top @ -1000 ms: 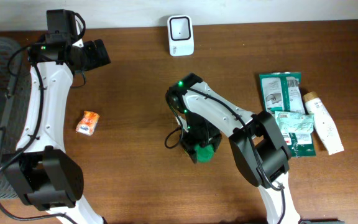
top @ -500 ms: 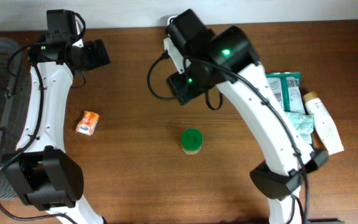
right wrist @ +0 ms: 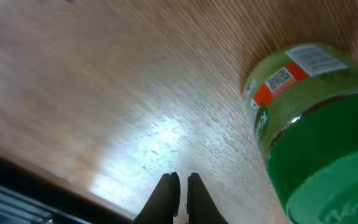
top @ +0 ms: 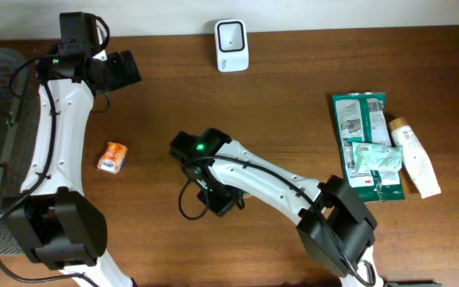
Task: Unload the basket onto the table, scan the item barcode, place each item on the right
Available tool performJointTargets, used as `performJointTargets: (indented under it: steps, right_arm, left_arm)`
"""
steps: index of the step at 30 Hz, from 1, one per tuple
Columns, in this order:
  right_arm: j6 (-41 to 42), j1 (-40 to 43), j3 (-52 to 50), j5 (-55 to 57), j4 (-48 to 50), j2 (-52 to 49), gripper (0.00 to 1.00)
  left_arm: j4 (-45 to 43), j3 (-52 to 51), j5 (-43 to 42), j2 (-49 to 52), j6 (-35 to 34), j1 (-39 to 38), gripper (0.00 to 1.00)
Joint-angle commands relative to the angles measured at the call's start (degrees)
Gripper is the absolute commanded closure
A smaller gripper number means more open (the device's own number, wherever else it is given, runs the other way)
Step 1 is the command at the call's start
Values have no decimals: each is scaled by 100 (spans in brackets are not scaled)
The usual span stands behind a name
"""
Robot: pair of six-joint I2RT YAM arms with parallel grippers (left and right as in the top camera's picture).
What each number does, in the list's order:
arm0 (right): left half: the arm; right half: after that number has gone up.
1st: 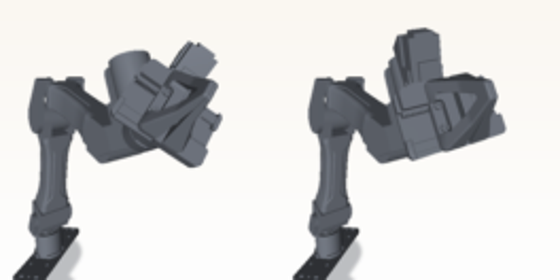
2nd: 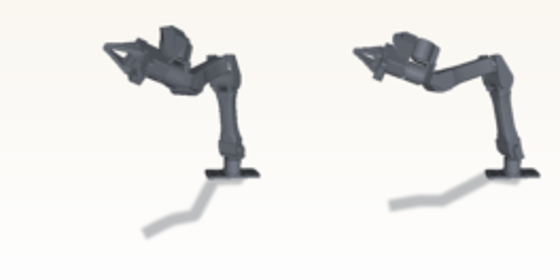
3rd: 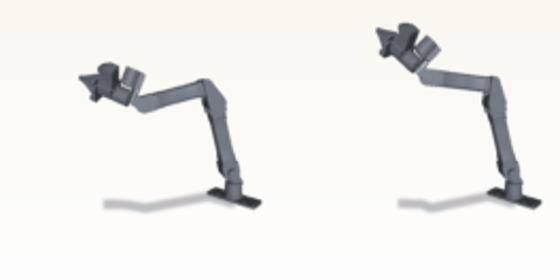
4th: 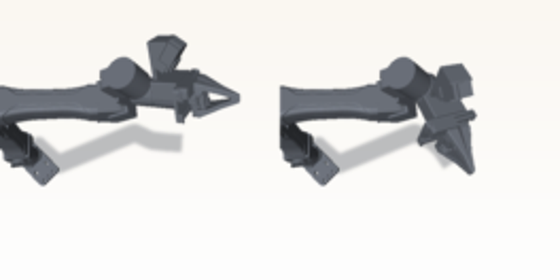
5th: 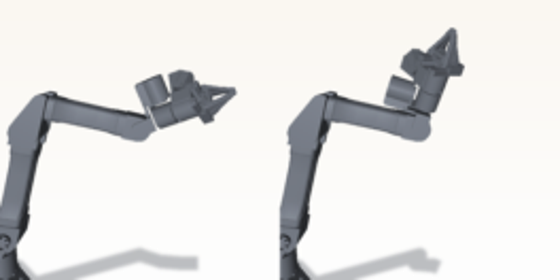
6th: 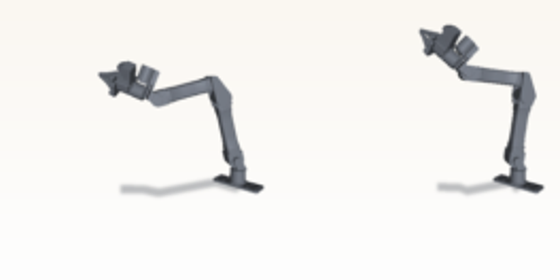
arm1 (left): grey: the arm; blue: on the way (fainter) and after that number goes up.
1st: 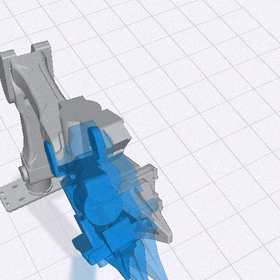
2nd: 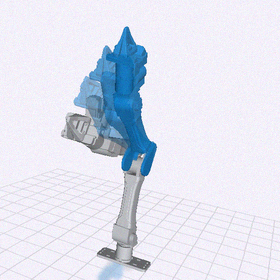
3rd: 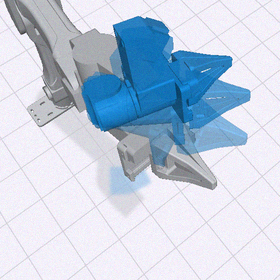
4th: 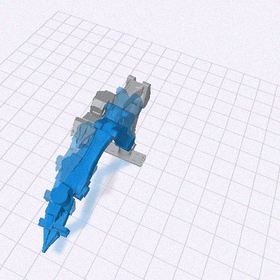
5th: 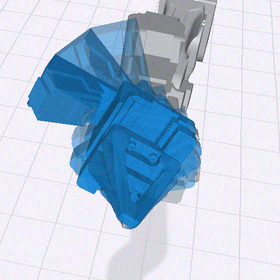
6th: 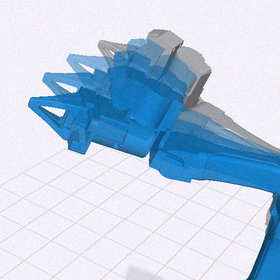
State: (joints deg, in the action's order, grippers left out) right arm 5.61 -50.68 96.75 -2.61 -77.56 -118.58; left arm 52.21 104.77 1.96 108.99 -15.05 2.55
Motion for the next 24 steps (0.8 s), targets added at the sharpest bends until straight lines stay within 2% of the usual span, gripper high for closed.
performJointTargets:
  steps: [1,4,6,10,12,15,16,17,18,20,24]
  right_arm:
    - [584,334,-273,1108,57,48,96]
    - [494,1034,-273,1130,352,48,96]
    - [157,1281,-273,1137,691,48,96]
    - [-310,1871,-273,1674,1263,48,96]
    - [-348,2044,79,1198,1338,125,96]
    - [450,2317,452,1300,1060,879,96]
    - [1333,2750,452,1357,525,1064,96]
    - [1779,3045,450,1357,142,1062,96]
    - [1912,3397,365,1235,-146,962,96]
    - [1915,3613,31,1182,-50,850,96]
    - [1840,3683,-841,732,1110,815,96]
  left_arm:
    - [-9,24,-2,9,-72,-13,1]
    - [-9,24,-4,9,-72,-13,1]
    - [-9,24,-4,9,-72,-13,1]
    - [-9,24,-4,9,-72,-13,1]
    - [-9,24,-4,9,-72,-13,1]
    - [-9,24,-4,9,-72,-13,1]
    - [-9,24,-4,9,-72,-13,1]
    - [-9,24,-4,9,-72,-13,1]
    - [-9,24,-2,9,-72,-13,1]
    - [-9,24,-2,9,-72,-13,1]
    - [-9,24,-4,9,-72,-13,1]
